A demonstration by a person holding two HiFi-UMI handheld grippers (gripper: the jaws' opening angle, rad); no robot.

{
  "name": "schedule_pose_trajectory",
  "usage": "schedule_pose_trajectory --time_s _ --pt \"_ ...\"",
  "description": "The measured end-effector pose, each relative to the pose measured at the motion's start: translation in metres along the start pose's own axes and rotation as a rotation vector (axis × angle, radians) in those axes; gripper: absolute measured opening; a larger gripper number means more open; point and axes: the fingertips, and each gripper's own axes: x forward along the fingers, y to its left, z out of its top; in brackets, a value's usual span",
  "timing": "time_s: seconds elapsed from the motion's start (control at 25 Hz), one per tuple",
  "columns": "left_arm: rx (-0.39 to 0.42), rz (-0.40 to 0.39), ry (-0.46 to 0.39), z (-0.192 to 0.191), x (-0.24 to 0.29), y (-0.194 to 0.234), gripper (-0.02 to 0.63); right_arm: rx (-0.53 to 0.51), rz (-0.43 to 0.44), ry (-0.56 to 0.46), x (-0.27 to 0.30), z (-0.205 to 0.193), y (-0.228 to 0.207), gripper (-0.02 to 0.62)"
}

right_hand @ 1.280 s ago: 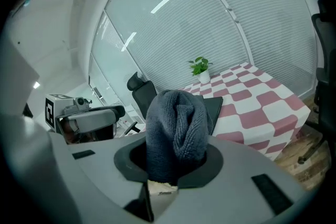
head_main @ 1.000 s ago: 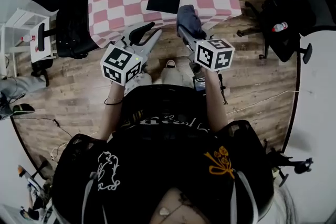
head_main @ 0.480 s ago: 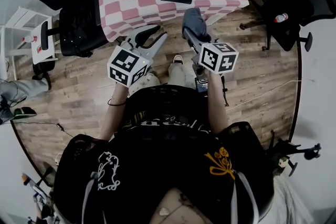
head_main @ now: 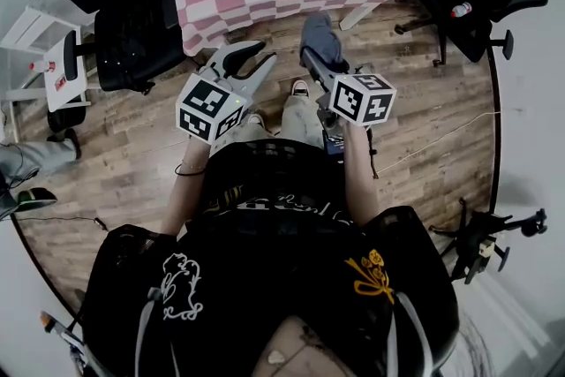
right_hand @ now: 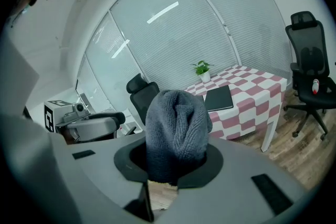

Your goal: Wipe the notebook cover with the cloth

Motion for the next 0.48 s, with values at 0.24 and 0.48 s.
schedule_pose_trajectory --time_s 0.24,0.48 --pt "-0.002 -0.056 -0.009 -0.004 -0.019 -0.016 0.114 0.008 -0.044 -0.019 -0.016 -0.015 0.012 0.074" --pt "0.026 -0.088 -0.018 -0.009 -0.018 -0.031 0.114 -0.004 -0.069 -0.039 -0.025 -0.023 0.019 0.074"
